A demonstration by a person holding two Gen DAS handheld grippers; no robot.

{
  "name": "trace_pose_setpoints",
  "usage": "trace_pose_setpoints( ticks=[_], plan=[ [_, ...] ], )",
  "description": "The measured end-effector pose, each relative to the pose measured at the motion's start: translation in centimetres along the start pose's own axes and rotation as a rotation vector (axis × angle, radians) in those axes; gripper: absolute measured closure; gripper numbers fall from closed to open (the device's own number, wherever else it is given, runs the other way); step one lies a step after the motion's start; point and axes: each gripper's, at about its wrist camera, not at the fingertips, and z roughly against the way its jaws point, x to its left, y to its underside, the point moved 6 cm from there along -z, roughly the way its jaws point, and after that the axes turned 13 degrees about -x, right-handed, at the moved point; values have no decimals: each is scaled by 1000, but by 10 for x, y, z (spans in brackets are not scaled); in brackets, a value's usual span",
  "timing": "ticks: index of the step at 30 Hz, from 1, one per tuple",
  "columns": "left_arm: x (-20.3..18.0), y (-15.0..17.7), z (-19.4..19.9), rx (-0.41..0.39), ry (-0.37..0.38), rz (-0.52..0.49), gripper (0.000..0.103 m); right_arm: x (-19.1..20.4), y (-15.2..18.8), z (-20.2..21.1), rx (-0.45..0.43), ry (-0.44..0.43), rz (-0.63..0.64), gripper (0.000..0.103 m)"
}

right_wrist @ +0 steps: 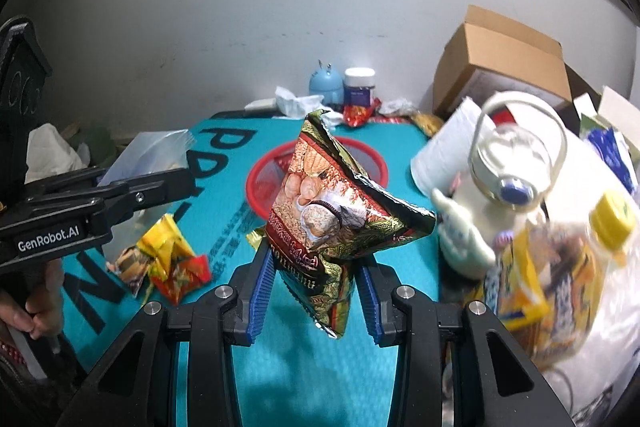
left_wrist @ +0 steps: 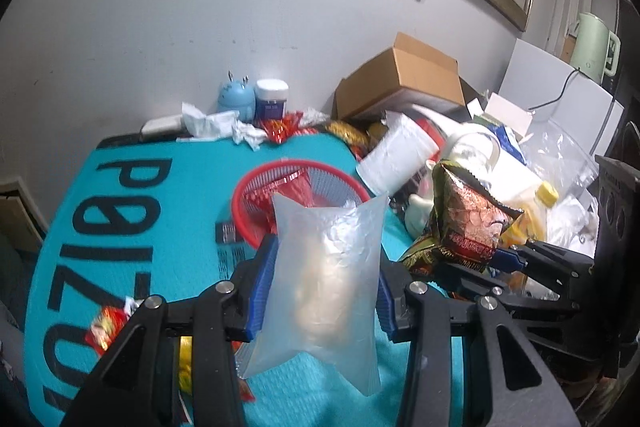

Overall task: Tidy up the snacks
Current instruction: 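Carry the clear bag with the left gripper while the right gripper carries the nut bag toward the basket, then open both grippers to drop the clear bag and nut bag into the red basket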

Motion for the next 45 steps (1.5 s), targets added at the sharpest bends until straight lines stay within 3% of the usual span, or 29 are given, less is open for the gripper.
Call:
trace_pose_setpoints(
  ticks=[7, 16, 26, 30, 33, 35, 37, 45],
  plan=[
    [7, -23, -20, -31, 12, 21, 60, 4, -21, -21, -14, -1, 4, 65],
    [23, -38, -63, -42, -37, 28, 60, 4, -35, -51, -25, 52, 19, 65],
    [41, -23, -112, 34, -78, 20, 60, -13, -38, -86, -7, 119, 14, 65],
    [38, -13, -126, 71, -49, 3, 60, -18, -32, -96, 14, 118, 4, 65],
    [39, -12, -131, 76, -72, -5, 51, -19, -29, -100, 23, 124, 3, 65],
    [40, -10, -134, 96, -85, -8, 34, -21, -29, -102, 25, 127, 3, 65],
    [42, -9, -137, 110, -95, -5, 26, -22, -28, -103, 27, 128, 0, 65],
    [49, -6, -135, 131, -117, 1, 26, -25, -31, -109, 22, 171, 12, 65]
  ],
)
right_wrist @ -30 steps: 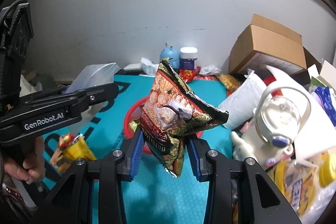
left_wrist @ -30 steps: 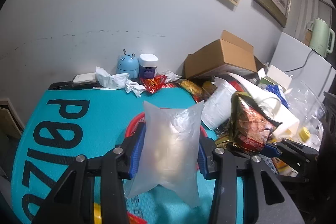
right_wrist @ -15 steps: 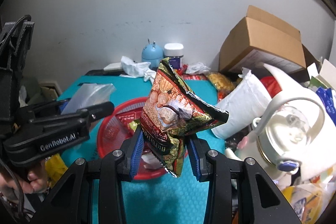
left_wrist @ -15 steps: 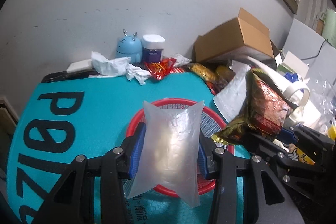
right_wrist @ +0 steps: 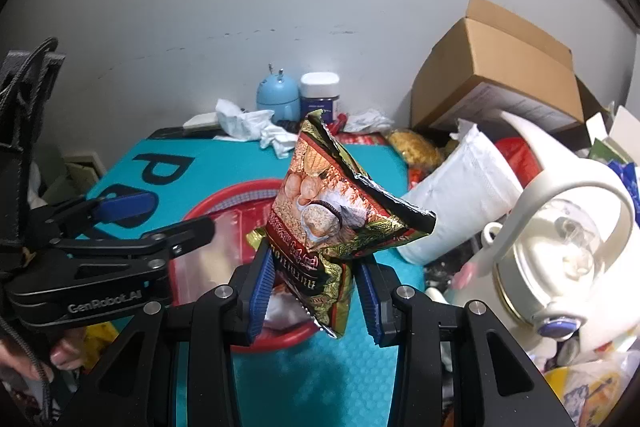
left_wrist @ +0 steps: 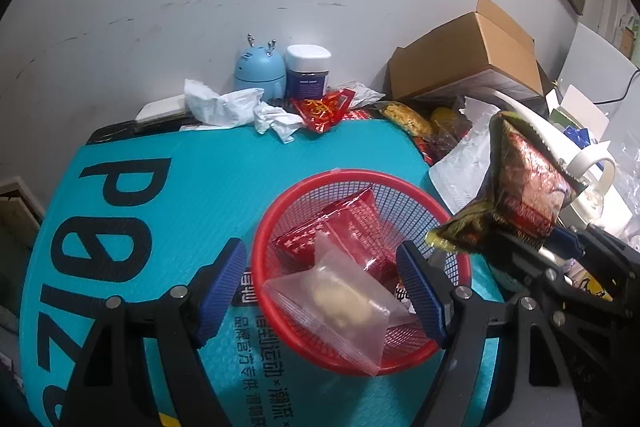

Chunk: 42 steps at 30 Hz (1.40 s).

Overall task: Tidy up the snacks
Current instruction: 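Open both grippers to drop the clear bag and nut bag into the red basket, then move both open grippers back toward the remaining snack pile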

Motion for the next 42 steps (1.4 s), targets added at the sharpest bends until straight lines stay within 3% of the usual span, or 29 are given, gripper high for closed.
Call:
trace_pose_setpoints(
  ticks=[12, 19, 20, 22, 36, 42],
  plan=[
    [19, 5, 3, 25, -51, 15, 26, -8, -1, -33, 8, 129, 45, 64],
    [21, 5, 0, 23, -50, 18, 26, -3, 3, -53, 35, 133, 61, 63],
    [22, 5, 1, 22, -49, 21, 26, -2, 3, -55, 36, 134, 68, 60],
    [24, 5, 1, 20, -47, 26, 26, 1, 3, -54, 26, 125, 82, 42],
    [27, -4, 19, -7, -61, 30, 26, 10, -9, -35, -20, 112, 103, 41],
    [25, -13, 42, -45, -70, 25, 26, 18, -15, -18, -26, 58, 90, 41]
  ],
)
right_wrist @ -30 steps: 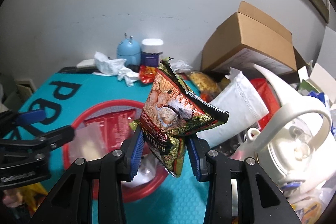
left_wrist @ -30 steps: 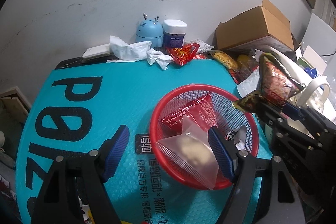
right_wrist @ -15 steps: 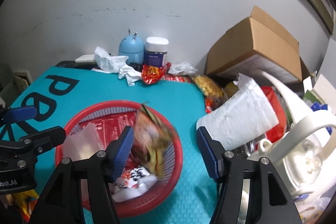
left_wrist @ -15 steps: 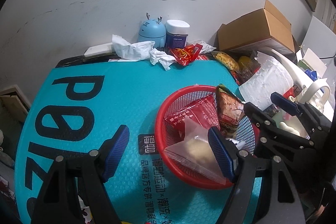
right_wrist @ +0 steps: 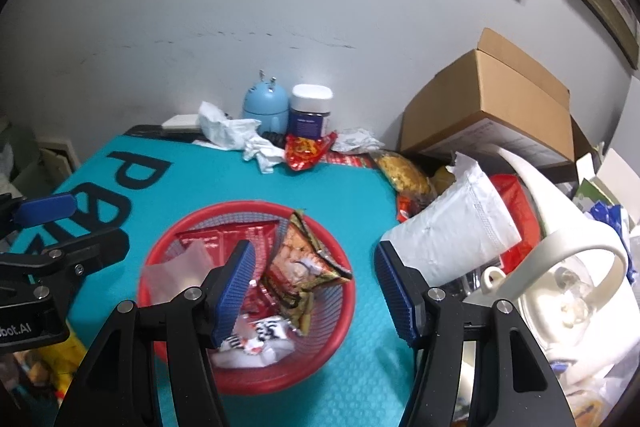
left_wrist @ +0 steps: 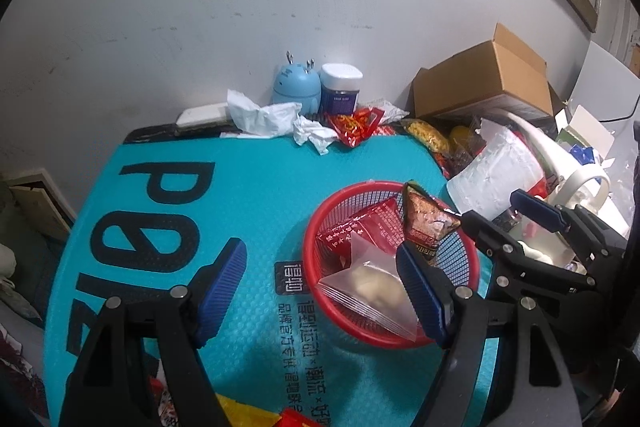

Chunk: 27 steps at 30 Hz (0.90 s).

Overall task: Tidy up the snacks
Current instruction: 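Move both open grippers back toward the remaining snack pile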

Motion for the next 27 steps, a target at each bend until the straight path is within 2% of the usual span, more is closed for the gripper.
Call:
trace_pose_setpoints(
  ticks=[9, 13, 27],
  plan=[
    [1, -14, 45, -73, -20, 3, 26, 11, -19, 45, -73, -28, 21, 41],
    [3, -16, 65, -97, -31, 6, 26, 19, -22, 63, -83, -81, 5, 41],
    [6, -2, 130, -150, -31, 11, 26, 47, -18, 133, -137, -160, 35, 41]
  ],
)
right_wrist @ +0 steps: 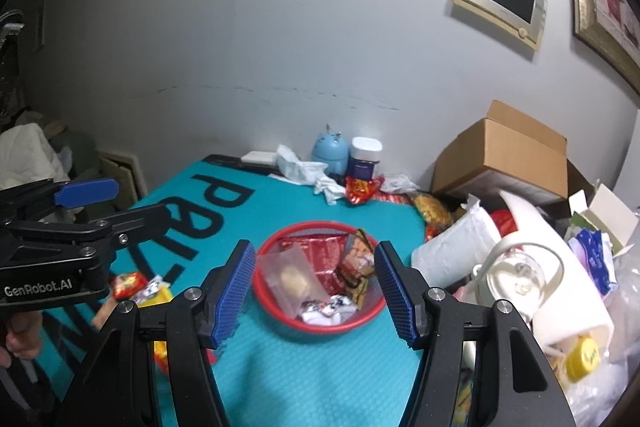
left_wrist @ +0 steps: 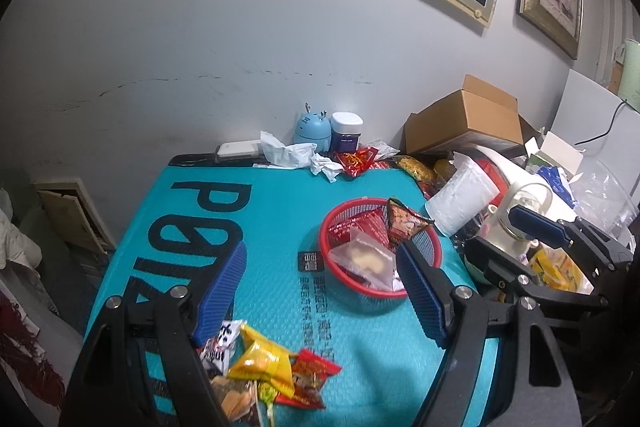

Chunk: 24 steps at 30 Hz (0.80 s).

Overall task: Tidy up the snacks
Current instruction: 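Move both open grippers back toward the remaining snack pile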

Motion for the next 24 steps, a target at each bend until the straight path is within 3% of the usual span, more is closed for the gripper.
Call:
trace_pose_setpoints(
  ticks=[12, 24],
  plan=[
    [13, 36, 45, 19, -14, 29, 26, 38, 22, 34, 20, -80, -3, 41],
    [50, 81, 62, 104, -84, 77, 26, 80, 68, 16, 140, -206, -18, 41]
  ],
)
